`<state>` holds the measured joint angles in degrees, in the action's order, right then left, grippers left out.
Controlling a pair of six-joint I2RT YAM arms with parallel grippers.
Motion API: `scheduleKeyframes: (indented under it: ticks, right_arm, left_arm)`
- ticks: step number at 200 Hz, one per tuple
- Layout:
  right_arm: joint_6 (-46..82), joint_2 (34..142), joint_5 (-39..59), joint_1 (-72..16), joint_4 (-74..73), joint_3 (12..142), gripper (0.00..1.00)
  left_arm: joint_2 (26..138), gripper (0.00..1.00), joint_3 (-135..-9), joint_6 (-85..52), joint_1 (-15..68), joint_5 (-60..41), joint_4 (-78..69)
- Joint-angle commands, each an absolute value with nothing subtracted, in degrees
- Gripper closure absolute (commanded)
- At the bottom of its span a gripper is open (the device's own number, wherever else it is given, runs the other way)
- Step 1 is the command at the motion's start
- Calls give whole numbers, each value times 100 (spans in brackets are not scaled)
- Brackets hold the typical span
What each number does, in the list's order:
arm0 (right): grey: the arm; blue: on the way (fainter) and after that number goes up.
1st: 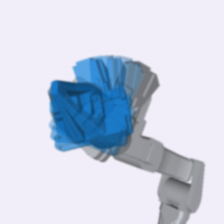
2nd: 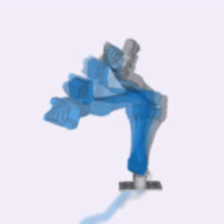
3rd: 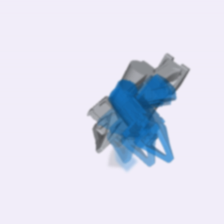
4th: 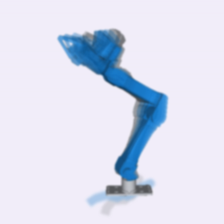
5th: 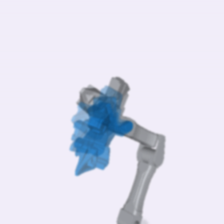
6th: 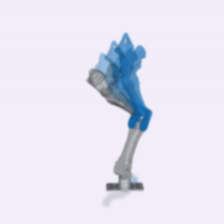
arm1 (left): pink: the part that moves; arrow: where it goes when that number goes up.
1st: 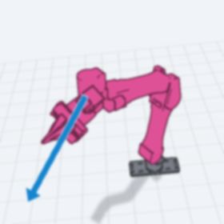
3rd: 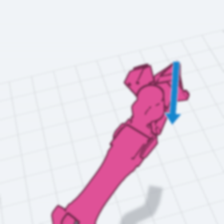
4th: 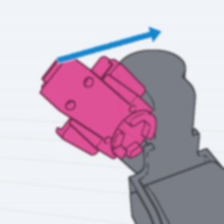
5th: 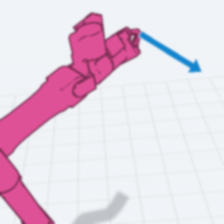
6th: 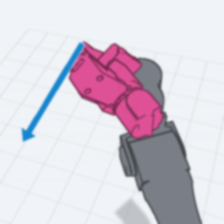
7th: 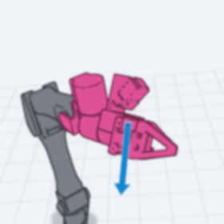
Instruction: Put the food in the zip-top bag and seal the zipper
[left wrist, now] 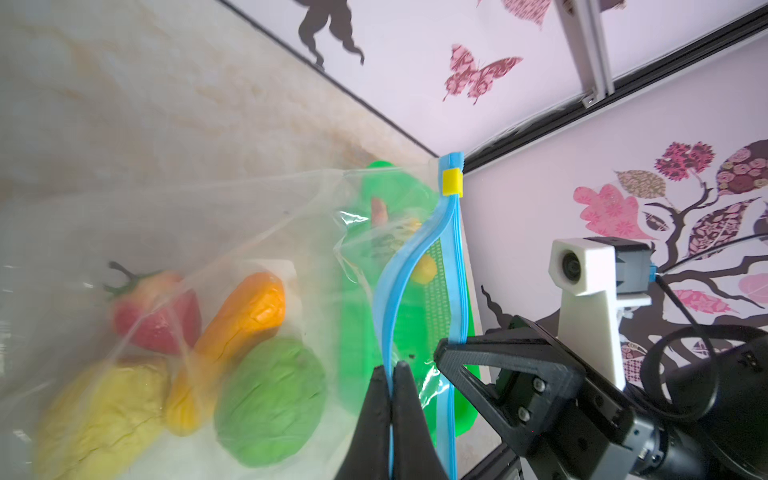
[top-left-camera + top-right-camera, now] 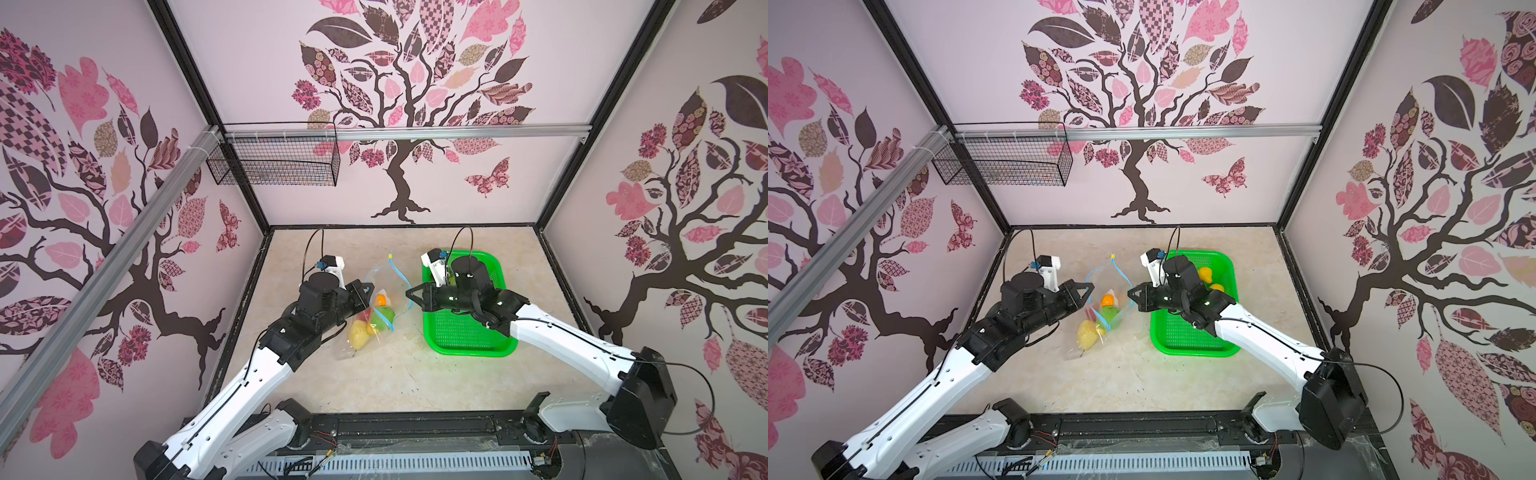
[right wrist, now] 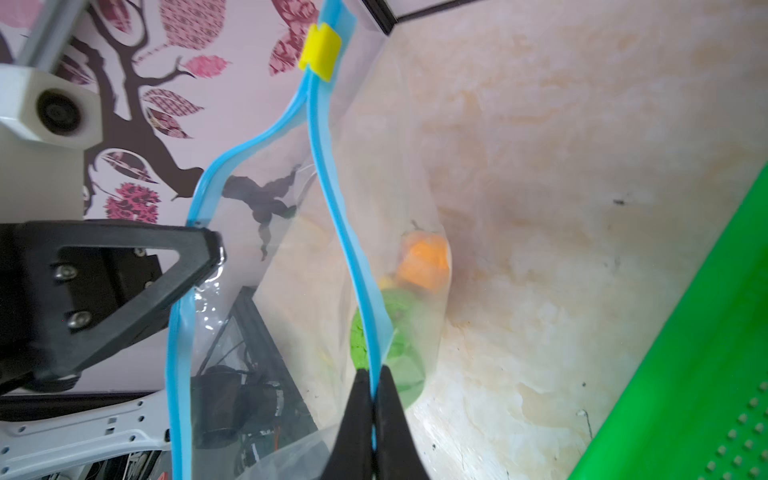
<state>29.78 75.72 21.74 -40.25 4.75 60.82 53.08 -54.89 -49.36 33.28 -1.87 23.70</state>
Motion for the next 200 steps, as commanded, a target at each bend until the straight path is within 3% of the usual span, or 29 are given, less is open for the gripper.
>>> scheduleKeyframes:
  ticks: [1, 74, 160, 200]
  right_arm:
    - [2831, 7392, 2522, -4017, 574, 6455, 100]
    - [2790, 7249, 2310, -4017, 544, 6240, 100]
    - [3125, 7143, 1896, -4005, 368, 4937, 100]
    - [2923, 7074, 1299, -3933, 789, 4865, 100]
  left_arm:
    - [5116, 100, -5949, -4378, 3292, 475, 2751]
    - [4942, 100, -6228, -3861, 3294, 1153, 2953]
    - [5750, 100, -5786, -3930, 3334, -826, 2412]
    - [5792, 100, -5399, -4181, 3873, -557, 2010]
